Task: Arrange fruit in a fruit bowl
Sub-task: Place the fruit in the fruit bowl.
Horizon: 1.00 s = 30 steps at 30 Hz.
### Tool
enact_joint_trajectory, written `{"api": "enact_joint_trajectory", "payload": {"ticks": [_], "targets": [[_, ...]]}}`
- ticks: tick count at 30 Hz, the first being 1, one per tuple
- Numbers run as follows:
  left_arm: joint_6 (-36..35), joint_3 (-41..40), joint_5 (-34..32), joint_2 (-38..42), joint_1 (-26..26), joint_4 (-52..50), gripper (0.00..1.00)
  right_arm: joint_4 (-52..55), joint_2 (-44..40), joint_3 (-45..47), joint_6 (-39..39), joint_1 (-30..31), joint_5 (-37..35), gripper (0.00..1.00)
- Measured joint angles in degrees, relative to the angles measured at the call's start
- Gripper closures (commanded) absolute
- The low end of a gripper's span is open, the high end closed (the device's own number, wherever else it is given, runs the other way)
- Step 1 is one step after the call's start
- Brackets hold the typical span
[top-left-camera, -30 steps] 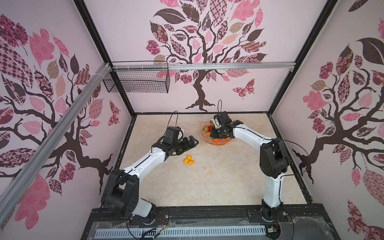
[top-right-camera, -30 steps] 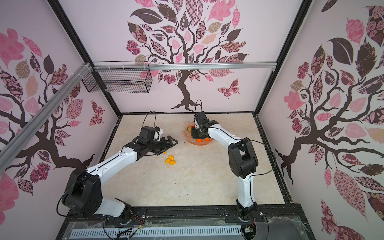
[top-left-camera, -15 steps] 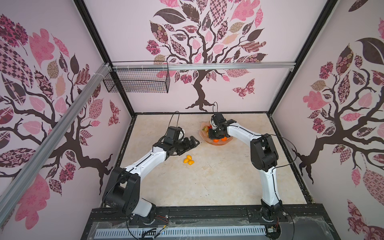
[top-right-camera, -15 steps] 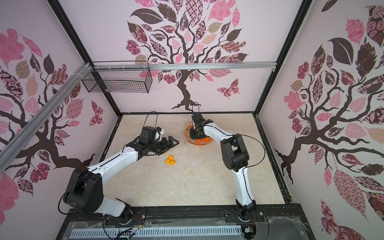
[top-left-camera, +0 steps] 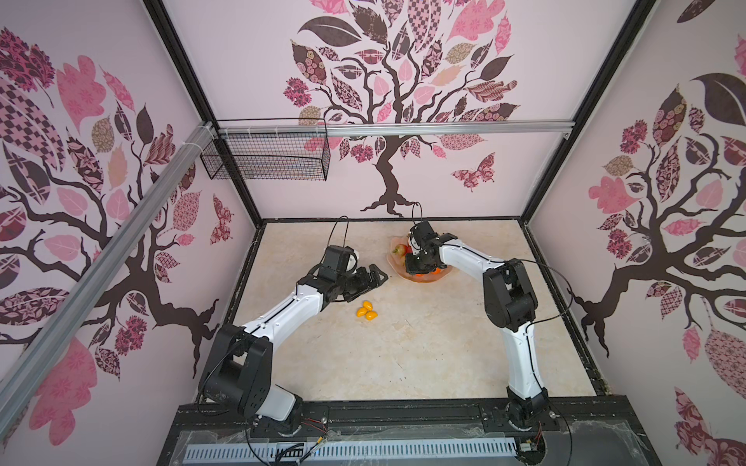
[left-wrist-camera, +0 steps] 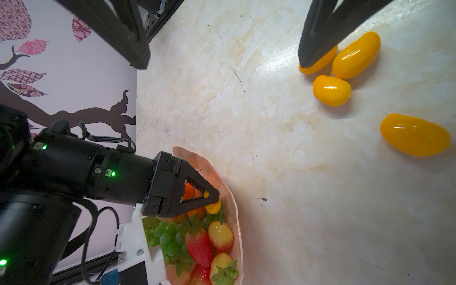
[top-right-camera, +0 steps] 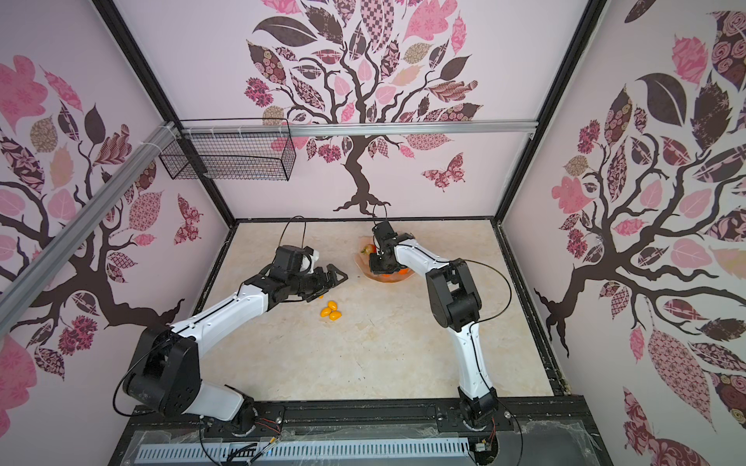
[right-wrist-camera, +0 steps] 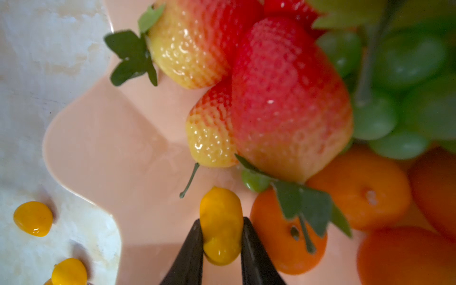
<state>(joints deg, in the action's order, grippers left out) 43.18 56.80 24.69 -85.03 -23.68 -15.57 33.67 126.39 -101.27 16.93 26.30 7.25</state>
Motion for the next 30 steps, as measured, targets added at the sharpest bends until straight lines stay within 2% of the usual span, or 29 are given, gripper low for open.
{"api": "enact_joint_trajectory", "payload": {"ticks": [13, 20, 25, 30], "targets": [[-1.03, 0.00, -0.68, 0.55, 0.00, -1.42, 0.02, -0.02, -0.61, -0.31, -0.26, 0.02, -1.44, 0.61], [-1.44, -0.20, -4.00, 7.04, 1.11, -3.37, 0.02, -2.45, -7.30, 5.77, -0.90, 1.14, -3.54, 0.56], [-1.38, -4.33, -4.74, 14.40, 7.26, -3.04, 0.02, -6.12, -12.76, 9.03, -2.49, 6.21, -4.68, 0.55], [-1.38, -8.66, -4.33, 18.38, 13.66, -4.44, 0.02, -8.35, -12.74, 8.66, -4.00, 12.63, -4.42, 0.54]]}}
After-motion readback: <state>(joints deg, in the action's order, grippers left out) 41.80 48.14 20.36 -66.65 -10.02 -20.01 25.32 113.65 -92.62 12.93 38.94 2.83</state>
